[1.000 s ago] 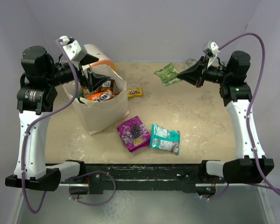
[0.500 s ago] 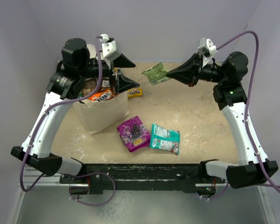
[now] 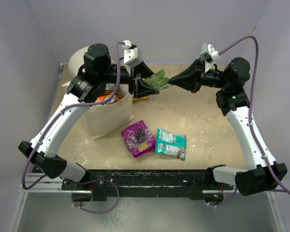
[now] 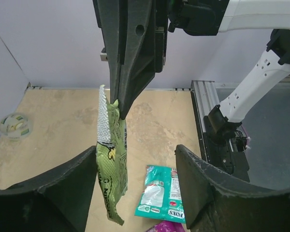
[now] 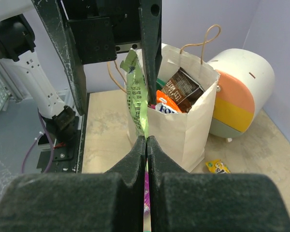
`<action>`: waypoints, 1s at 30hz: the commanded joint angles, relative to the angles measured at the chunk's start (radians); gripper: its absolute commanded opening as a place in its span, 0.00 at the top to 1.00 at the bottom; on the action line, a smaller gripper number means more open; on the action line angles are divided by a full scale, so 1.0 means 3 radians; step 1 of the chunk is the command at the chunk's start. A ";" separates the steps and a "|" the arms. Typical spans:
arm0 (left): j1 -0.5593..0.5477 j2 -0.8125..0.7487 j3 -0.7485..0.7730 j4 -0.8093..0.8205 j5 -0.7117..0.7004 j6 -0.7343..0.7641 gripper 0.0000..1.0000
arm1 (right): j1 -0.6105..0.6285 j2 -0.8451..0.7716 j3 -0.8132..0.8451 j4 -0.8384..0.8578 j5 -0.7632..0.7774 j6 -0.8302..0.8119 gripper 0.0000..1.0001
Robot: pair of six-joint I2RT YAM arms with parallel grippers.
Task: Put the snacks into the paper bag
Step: Place the snack in the paper bag.
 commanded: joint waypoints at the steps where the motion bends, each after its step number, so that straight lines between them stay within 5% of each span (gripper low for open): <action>1: -0.0034 -0.0001 -0.0078 0.0296 0.0033 -0.0083 0.36 | 0.0023 -0.0096 -0.0070 0.0317 -0.0084 0.0124 1.00; 11: -0.0034 -0.0100 -0.0255 0.0369 -0.0056 -0.0059 0.61 | 0.0027 -0.0155 -0.0181 0.0427 -0.0088 0.0173 1.00; 19: -0.0033 -0.0195 -0.0286 0.0367 -0.0084 -0.0063 0.90 | 0.0024 -0.0230 -0.0294 0.0453 -0.0009 0.0143 1.00; 25: -0.0029 -0.0333 -0.0258 0.0186 -0.0204 0.0179 0.98 | 0.0014 -0.0368 -0.0255 -0.0404 0.0262 -0.0644 0.56; 30: 0.0053 -0.0508 -0.0135 -0.0146 -0.0371 0.0491 1.00 | -0.0067 -0.0536 -0.0345 -0.0968 0.0403 -0.1197 0.39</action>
